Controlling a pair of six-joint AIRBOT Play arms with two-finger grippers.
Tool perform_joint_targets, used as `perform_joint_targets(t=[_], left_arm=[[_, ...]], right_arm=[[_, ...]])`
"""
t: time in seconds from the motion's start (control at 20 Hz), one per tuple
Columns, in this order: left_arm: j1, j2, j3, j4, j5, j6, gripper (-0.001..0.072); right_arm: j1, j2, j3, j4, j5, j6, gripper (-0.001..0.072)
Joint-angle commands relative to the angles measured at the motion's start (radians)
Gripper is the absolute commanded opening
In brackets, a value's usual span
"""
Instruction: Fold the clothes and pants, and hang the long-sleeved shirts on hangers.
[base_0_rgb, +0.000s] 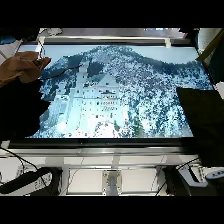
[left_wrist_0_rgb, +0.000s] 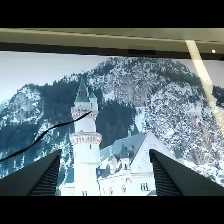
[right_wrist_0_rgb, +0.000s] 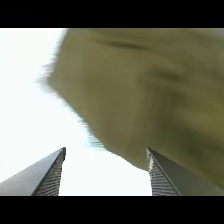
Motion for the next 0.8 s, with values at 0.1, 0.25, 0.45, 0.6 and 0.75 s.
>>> perform_joint_targets(t=[0.1,0.25,0.45,0.6,0.75], left_arm=[[0.0,0.0,0.0,0.001,-0.089,0.0,0.0623],[0.0,-0.001,-0.001,0.0,-0.095,0.0,0.0623],[0.0,-0.001,-0.001,0.0,-0.095,0.0,0.0623],[0.0,-0.001,-0.001,0.001,-0.095,0.0,0.0623],[0.0,-0.001,-0.001,0.001,-0.095,0.0,0.0623]], right_arm=[[0.549,0.069,0.03,0.28,-0.005,-0.175,0.0557],[0.86,0.067,0.029,0.106,0.003,-0.175,0.0557],[1.102,0.067,0.029,-0.1,-0.022,-0.172,0.0556],[1.154,0.067,0.029,-0.104,-0.011,-0.172,0.0557],[1.155,0.067,0.029,-0.105,-0.006,-0.168,0.0557]])
